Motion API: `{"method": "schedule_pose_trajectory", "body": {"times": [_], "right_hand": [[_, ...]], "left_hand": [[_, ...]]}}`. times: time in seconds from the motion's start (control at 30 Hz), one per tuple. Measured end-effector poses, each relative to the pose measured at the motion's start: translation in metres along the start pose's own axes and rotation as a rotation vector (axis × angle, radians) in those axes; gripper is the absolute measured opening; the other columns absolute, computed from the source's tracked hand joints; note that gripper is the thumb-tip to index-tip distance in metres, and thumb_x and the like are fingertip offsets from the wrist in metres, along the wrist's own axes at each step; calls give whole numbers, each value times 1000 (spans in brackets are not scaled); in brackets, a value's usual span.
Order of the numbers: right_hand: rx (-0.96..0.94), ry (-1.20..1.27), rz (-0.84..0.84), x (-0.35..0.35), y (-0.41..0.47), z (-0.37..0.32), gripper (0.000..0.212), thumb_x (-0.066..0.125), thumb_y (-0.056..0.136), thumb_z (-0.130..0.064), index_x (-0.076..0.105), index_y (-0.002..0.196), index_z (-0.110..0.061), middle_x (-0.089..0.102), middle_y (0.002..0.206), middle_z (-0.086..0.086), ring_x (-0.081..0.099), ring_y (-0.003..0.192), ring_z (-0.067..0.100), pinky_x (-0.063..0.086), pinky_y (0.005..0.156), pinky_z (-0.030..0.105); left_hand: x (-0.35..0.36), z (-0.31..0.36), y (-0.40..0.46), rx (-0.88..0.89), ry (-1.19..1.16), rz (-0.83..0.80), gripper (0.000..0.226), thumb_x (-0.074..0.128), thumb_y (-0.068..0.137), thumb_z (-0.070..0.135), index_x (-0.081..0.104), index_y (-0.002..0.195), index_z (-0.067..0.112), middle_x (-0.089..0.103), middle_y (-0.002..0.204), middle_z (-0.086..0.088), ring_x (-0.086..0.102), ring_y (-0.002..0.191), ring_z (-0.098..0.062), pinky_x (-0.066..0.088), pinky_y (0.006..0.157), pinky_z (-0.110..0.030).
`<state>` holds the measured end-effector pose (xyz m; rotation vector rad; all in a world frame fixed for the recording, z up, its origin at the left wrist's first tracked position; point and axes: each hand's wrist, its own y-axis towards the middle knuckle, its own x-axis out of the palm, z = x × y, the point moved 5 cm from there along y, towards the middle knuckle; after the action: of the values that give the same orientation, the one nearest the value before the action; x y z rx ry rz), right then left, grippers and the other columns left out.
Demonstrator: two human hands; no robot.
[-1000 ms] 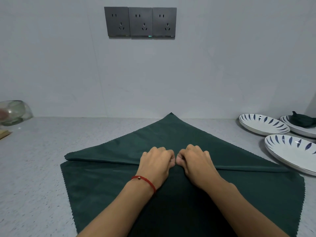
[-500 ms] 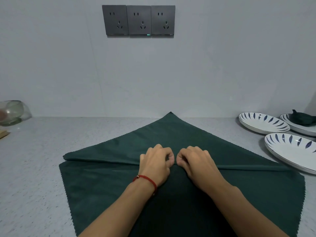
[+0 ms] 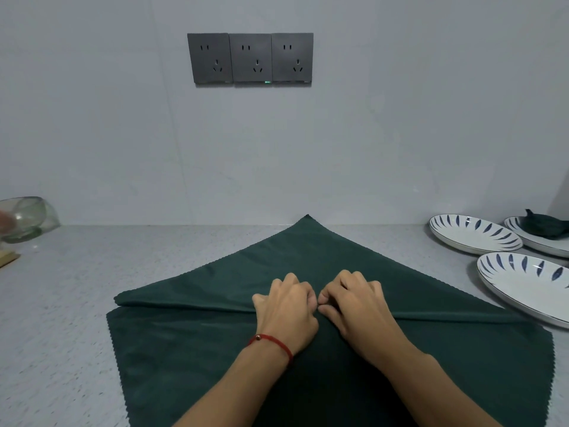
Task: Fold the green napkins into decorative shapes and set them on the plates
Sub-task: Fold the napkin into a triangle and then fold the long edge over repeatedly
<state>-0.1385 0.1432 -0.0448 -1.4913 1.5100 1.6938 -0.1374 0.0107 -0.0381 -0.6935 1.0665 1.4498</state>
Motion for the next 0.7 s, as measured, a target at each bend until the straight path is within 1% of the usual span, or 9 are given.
{"method": "schedule_pose_trajectory", "body": {"times": [0.07, 0.23, 0.3, 0.4, 0.47, 0.5, 0.53, 0.6, 0.7], "right_hand": [[-47, -14, 6, -1, -1, 0, 9, 63, 93, -38, 58, 86, -34, 49, 90, -15, 47, 84, 10, 42, 77, 34], [-6, -18, -64, 0, 6, -2, 19, 45, 104, -39, 57, 93, -30, 54, 93, -12, 46, 90, 13, 38, 84, 35], [6, -17, -95, 2, 8, -4, 19, 42, 105, -38, 55, 93, -31, 52, 94, -13, 45, 91, 13, 37, 83, 35], [85, 5, -197, 3, 14, 0, 19, 45, 104, -34, 49, 86, -31, 44, 95, -13, 43, 96, 14, 37, 88, 36], [148, 51, -240, 4, 16, 4, 19, 47, 104, -34, 51, 85, -31, 44, 95, -11, 43, 100, 14, 37, 91, 38], [163, 62, -251, 4, 17, 5, 19, 48, 103, -35, 53, 85, -31, 45, 96, -10, 44, 100, 15, 37, 91, 39], [169, 65, -255, 4, 18, 5, 19, 48, 103, -35, 54, 86, -31, 47, 96, -10, 45, 100, 15, 37, 91, 39], [159, 63, -249, 4, 18, 5, 21, 47, 103, -35, 55, 85, -30, 48, 95, -10, 45, 99, 15, 36, 90, 39], [98, 33, -156, 3, 12, 4, 20, 48, 102, -39, 52, 83, -33, 46, 93, -13, 45, 95, 13, 35, 88, 38]], "left_hand": [[2, -1, 3, -24, -9, -26, 15, 46, 92, 22, 52, 81, 29, 43, 100, 10, 40, 102, -14, 33, 86, -38], [8, -3, 6, -5, 65, -41, 14, 43, 93, 20, 49, 87, 32, 39, 102, 9, 37, 105, -16, 31, 85, -37], [7, -3, 4, 19, 70, -4, 14, 44, 95, 20, 48, 88, 32, 41, 101, 10, 38, 104, -15, 29, 82, -35], [4, -4, -1, 75, 26, 69, 11, 46, 100, 24, 52, 94, 32, 47, 101, 11, 41, 102, -12, 29, 78, -34], [2, -3, -4, 142, 58, 132, 5, 51, 100, 31, 56, 99, 33, 51, 99, 10, 47, 99, -14, 32, 75, -35], [1, -3, -6, 174, 82, 165, 4, 54, 99, 33, 57, 97, 33, 53, 95, 9, 51, 95, -16, 35, 72, -36], [-1, -2, -6, 198, 104, 189, 7, 54, 99, 36, 58, 94, 33, 53, 92, 9, 52, 92, -17, 37, 70, -37], [0, -4, -4, 209, 134, 165, 14, 48, 102, 39, 59, 97, 32, 52, 96, 9, 49, 94, -16, 38, 73, -37], [2, -5, -1, 201, 135, 123, 16, 42, 103, 33, 57, 99, 30, 48, 102, 9, 46, 100, -15, 39, 80, -37]]}}
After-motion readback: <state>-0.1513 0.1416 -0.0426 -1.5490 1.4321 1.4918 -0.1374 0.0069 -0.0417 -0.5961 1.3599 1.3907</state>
